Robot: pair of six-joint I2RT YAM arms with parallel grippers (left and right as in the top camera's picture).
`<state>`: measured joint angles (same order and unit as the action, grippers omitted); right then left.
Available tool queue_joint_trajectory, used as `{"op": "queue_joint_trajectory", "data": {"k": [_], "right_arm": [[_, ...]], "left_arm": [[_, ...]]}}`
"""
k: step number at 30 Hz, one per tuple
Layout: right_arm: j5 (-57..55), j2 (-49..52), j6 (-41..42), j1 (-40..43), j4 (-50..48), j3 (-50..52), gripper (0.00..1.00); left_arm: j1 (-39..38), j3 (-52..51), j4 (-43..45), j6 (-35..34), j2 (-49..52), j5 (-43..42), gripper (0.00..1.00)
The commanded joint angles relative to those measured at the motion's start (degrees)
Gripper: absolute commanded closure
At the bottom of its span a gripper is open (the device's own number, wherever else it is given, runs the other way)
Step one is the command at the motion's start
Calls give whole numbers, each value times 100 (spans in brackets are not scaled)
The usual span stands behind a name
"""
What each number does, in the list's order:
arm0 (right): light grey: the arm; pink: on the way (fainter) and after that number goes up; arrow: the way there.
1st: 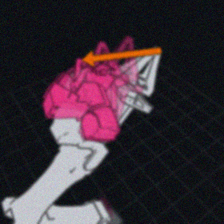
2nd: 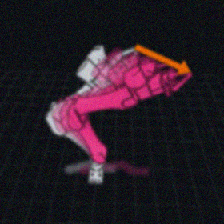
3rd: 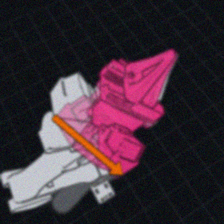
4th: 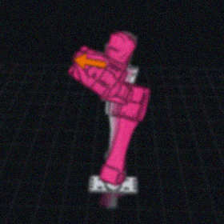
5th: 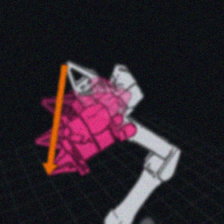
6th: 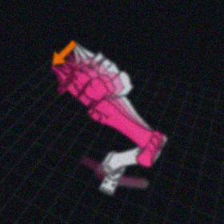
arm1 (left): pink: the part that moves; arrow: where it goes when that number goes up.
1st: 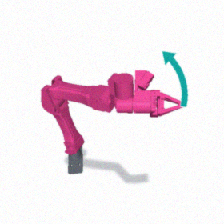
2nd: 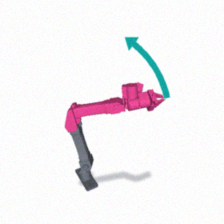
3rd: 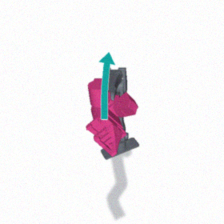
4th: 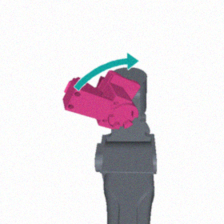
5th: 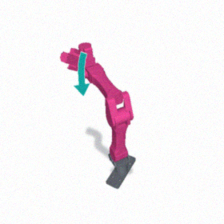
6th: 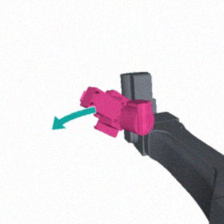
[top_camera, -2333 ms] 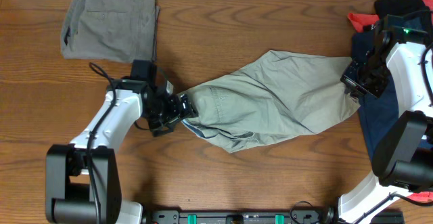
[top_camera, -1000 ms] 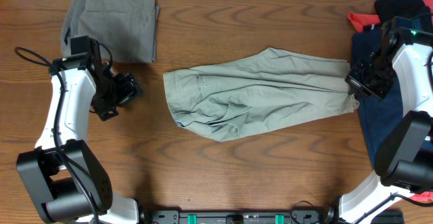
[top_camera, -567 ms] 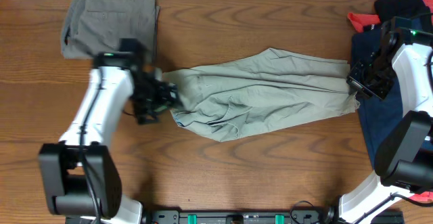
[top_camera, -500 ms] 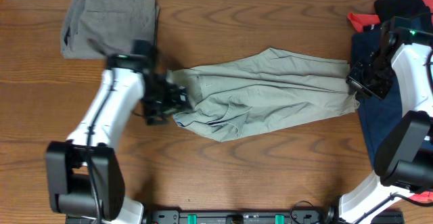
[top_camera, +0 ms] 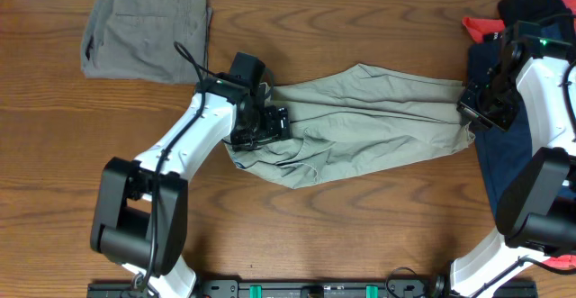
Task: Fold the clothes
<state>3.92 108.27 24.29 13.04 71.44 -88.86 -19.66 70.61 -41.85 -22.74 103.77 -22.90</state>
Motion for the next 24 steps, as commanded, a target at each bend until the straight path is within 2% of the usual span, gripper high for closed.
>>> {"op": "queue_joint_trajectory", "data": {"k": [1,3,5,10,11,12,19,24], "right_arm": [[-50,-120,-166,-74,2,-17,90],[-48,-120,-166,-74,0,-17,90],[-48,-120,-166,-72,-11,-17,90],[-48,-120,-166,-74,-31,-17,90],[-48,-120,-166,-74,-31,-17,90],[-50,-120,-164,-74,-31,-17,90],[-79,-120,-164,-57,-114,-17,91],[-96,-120,-164,-17,-138,-17,90]], "left_arm": [[-4,-26,39,415,116,197,14],[-22,-26,-9,514,157,195,16],[-66,-26,-74,562,170,195,24],[-175,-26,-219,693,168,173,72],[-186,-24,-273,691,166,173,85],[-186,-22,-356,691,153,173,94],[-79,144,-1224,732,-151,175,94],[151,227,-1930,774,-857,223,93]]}}
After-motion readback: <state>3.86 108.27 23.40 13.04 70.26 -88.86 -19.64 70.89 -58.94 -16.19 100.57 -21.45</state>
